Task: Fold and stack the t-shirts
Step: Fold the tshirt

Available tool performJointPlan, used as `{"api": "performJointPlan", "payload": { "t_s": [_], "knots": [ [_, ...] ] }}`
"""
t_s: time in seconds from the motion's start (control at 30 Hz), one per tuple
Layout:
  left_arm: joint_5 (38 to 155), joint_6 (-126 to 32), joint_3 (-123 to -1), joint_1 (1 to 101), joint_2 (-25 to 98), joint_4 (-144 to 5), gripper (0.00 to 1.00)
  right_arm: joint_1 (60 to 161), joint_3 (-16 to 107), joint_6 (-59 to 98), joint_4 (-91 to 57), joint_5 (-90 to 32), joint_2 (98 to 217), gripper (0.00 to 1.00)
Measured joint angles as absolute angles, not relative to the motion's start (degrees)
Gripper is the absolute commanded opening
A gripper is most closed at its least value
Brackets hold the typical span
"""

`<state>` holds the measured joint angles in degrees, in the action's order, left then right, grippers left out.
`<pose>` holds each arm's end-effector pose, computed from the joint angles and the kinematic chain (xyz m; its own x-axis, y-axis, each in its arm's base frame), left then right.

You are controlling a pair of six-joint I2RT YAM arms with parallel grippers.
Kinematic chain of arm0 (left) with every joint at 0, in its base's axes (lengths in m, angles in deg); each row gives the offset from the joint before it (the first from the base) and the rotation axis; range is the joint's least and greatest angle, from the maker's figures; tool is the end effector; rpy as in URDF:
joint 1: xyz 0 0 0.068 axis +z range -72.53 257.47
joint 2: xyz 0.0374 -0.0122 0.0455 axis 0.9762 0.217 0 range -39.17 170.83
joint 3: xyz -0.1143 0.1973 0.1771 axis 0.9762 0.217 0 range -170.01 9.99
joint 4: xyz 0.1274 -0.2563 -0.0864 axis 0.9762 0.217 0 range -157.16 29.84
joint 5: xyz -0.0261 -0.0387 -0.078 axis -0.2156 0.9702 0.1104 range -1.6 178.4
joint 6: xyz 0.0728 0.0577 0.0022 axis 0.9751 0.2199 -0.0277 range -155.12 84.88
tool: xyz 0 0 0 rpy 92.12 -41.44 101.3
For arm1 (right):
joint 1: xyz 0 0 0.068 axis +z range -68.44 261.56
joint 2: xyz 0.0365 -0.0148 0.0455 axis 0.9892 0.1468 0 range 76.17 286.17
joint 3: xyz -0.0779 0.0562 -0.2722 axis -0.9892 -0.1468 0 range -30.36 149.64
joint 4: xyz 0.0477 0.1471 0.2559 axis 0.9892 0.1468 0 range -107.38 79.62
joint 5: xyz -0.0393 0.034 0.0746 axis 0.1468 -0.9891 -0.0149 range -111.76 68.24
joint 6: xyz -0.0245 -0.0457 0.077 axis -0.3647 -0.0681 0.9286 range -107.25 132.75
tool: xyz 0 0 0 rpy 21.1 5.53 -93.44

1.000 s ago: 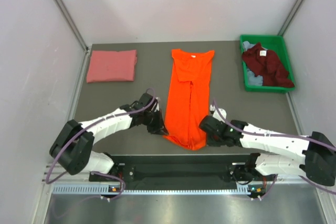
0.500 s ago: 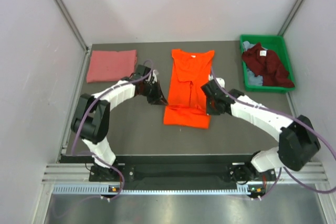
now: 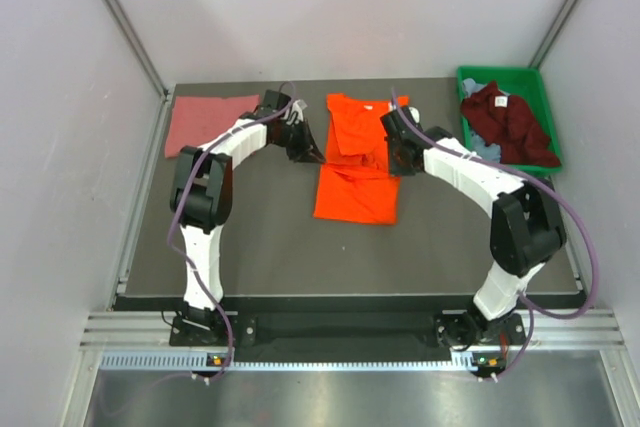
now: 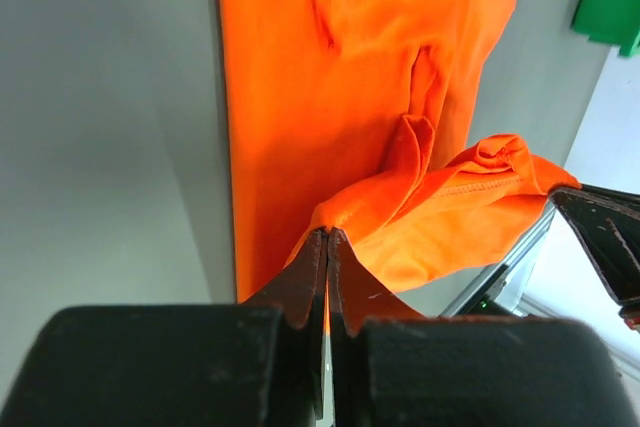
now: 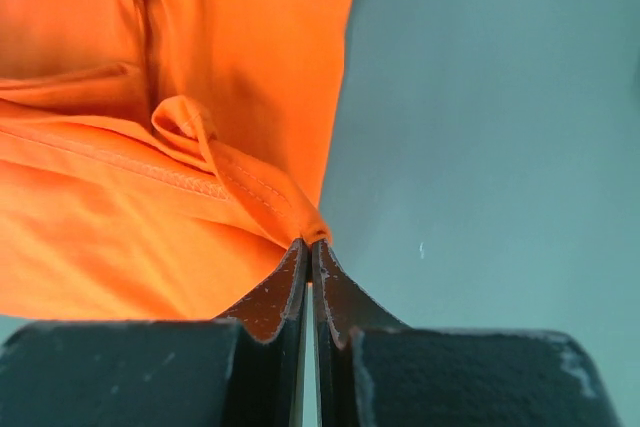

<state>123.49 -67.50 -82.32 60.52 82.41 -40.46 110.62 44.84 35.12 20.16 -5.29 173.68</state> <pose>0.4875 -0.1988 0.1475 -0.9620 -0.1649 -0.2175 0.0368 0.7113 -0.7019 0.3789 0.1835 0.2056 -0.8289 -0.0431 -0.5577 -0.0279 0.9990 -0.0356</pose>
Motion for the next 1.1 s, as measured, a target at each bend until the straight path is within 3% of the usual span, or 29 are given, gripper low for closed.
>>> {"api": "performJointPlan", "payload": {
  "t_s": [0.6,1.1],
  "knots": [
    [130.07,-68.35,-98.73,63.16,95.79,-41.97,0.0,104.87,57.19,29.2,19.18,-5.4,185.88,0.0],
    [130.77,-68.74,-101.93,64.54,100.66,-43.59,0.0,103.51,61.59,26.97,14.79,-7.1,190.51,0.0]
  ]
}}
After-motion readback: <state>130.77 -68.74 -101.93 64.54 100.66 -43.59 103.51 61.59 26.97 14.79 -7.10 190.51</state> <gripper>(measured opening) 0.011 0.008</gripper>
